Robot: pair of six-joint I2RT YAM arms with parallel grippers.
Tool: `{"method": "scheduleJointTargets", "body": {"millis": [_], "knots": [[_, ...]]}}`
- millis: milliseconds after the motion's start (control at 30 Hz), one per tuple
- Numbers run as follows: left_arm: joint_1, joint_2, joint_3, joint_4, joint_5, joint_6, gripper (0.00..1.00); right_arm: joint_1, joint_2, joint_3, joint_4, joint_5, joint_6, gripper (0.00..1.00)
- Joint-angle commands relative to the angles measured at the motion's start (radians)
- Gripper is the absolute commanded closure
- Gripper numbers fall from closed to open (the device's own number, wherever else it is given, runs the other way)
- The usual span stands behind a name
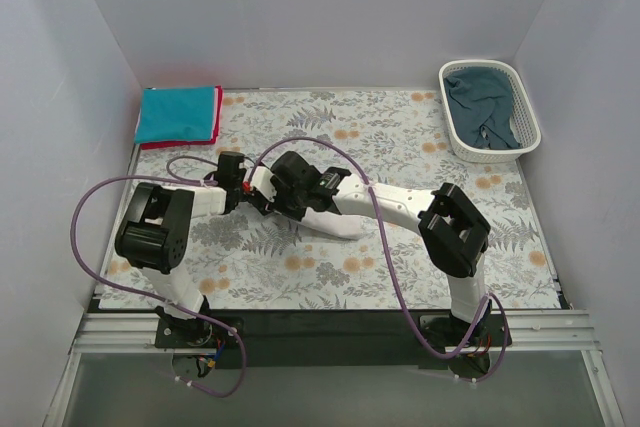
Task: Fold and stack the t-shirts
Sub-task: Neatly place the folded tshirt to the corner
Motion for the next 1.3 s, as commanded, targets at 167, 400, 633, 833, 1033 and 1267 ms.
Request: {"method": "scheduleJointTargets", "body": {"millis": [167,400,633,833,1033,1267], "knots": [[-0.026,0.061,0.035,-0.115,-0.148,0.023,0.47,-0.005,-0.007,0.074,0.008,-0.015,0.030,0.99],[-0.029,0.070,0.063,-0.133,-0.188,0.049,0.64,-0.006,-0.001,0.088,0.008,-0.033,0.041,0.99],[-0.033,0.066,0.139,-0.216,-0.271,0.197,1.00,-0.011,-0.009,0.083,0.000,-0.018,0.051,0.71],[-0.030,0.083,0.253,-0.285,-0.388,0.463,1.00,-0.098,-0.119,-0.001,-0.003,-0.050,0.087,0.13],[-0.009,0.164,0.453,-0.328,-0.497,0.675,1.00,-0.192,-0.232,-0.096,-0.022,-0.078,0.081,0.04],[0.031,0.288,0.788,-0.380,-0.553,0.957,1.00,-0.264,-0.323,-0.202,-0.034,-0.081,0.061,0.07]]}}
